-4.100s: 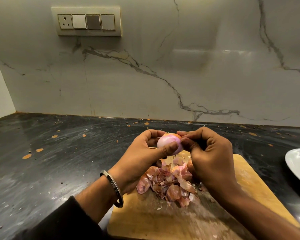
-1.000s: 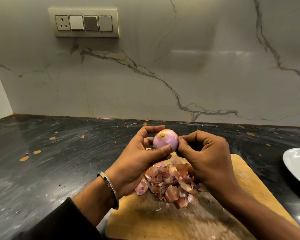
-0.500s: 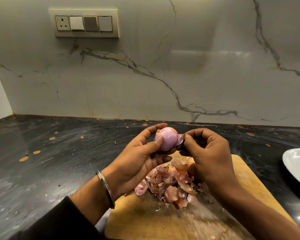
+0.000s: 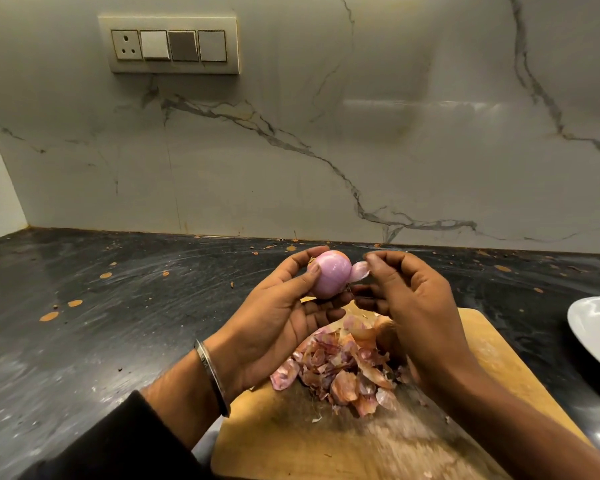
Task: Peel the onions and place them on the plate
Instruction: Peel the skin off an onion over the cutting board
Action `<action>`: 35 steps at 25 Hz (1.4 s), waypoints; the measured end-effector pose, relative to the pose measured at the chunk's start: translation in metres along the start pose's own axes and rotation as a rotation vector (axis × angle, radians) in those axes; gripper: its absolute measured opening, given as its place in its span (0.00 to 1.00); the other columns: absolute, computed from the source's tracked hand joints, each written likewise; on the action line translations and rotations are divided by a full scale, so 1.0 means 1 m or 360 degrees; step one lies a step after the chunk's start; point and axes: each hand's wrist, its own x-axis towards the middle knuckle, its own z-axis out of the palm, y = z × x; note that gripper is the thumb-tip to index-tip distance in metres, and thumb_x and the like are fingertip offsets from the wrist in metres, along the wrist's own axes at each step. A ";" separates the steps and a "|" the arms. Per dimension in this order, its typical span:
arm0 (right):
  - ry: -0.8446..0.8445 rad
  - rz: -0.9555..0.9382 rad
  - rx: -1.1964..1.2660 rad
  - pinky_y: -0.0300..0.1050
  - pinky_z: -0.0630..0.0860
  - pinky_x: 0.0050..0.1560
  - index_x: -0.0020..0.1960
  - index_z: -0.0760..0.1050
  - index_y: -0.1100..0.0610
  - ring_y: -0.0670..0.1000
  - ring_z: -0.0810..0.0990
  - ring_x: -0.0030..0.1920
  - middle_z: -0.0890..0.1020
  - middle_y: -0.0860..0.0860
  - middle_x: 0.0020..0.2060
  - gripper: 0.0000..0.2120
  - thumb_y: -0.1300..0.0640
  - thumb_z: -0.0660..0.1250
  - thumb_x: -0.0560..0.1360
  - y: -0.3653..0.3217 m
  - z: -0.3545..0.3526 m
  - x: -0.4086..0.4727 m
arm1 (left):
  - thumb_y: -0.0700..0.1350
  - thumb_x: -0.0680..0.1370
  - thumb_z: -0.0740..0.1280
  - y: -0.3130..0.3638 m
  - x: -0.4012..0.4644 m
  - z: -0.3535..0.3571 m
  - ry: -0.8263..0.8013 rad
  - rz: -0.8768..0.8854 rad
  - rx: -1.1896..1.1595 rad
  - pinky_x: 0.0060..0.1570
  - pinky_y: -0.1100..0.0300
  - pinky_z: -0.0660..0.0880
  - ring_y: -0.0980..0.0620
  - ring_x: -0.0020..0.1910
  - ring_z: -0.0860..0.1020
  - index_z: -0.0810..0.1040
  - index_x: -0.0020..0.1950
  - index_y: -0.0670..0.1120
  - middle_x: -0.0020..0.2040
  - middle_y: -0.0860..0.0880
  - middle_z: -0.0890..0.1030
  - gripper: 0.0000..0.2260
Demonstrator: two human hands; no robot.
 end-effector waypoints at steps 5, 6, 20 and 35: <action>-0.0016 -0.0158 -0.0263 0.37 0.81 0.40 0.46 0.81 0.54 0.47 0.85 0.40 0.85 0.49 0.39 0.02 0.57 0.73 0.74 0.000 -0.001 -0.004 | 0.42 0.74 0.70 -0.004 -0.001 0.002 -0.0006 0.0016 0.0080 0.44 0.55 0.83 0.43 0.47 0.82 0.75 0.66 0.45 0.57 0.37 0.81 0.21; -0.0026 -0.0163 -0.0251 0.37 0.80 0.40 0.46 0.81 0.54 0.47 0.85 0.39 0.85 0.49 0.39 0.01 0.58 0.73 0.75 0.001 -0.001 -0.003 | 0.42 0.73 0.71 -0.004 -0.001 0.002 0.0011 0.0018 0.0101 0.43 0.55 0.83 0.43 0.47 0.82 0.74 0.67 0.46 0.56 0.37 0.81 0.22; -0.0171 -0.0135 -0.0315 0.38 0.78 0.36 0.51 0.76 0.51 0.46 0.82 0.37 0.82 0.47 0.37 0.10 0.64 0.60 0.81 -0.002 -0.001 -0.004 | 0.51 0.77 0.63 0.001 0.000 -0.002 0.0060 -0.0018 -0.0001 0.42 0.55 0.80 0.43 0.47 0.82 0.75 0.67 0.47 0.63 0.35 0.78 0.20; 0.0002 -0.0594 -0.0557 0.33 0.80 0.45 0.52 0.85 0.54 0.39 0.85 0.45 0.87 0.42 0.43 0.08 0.59 0.74 0.73 -0.004 -0.004 -0.006 | 0.49 0.76 0.66 0.000 -0.003 0.005 -0.0022 -0.0060 0.0121 0.38 0.57 0.82 0.43 0.45 0.83 0.75 0.65 0.40 0.53 0.37 0.82 0.20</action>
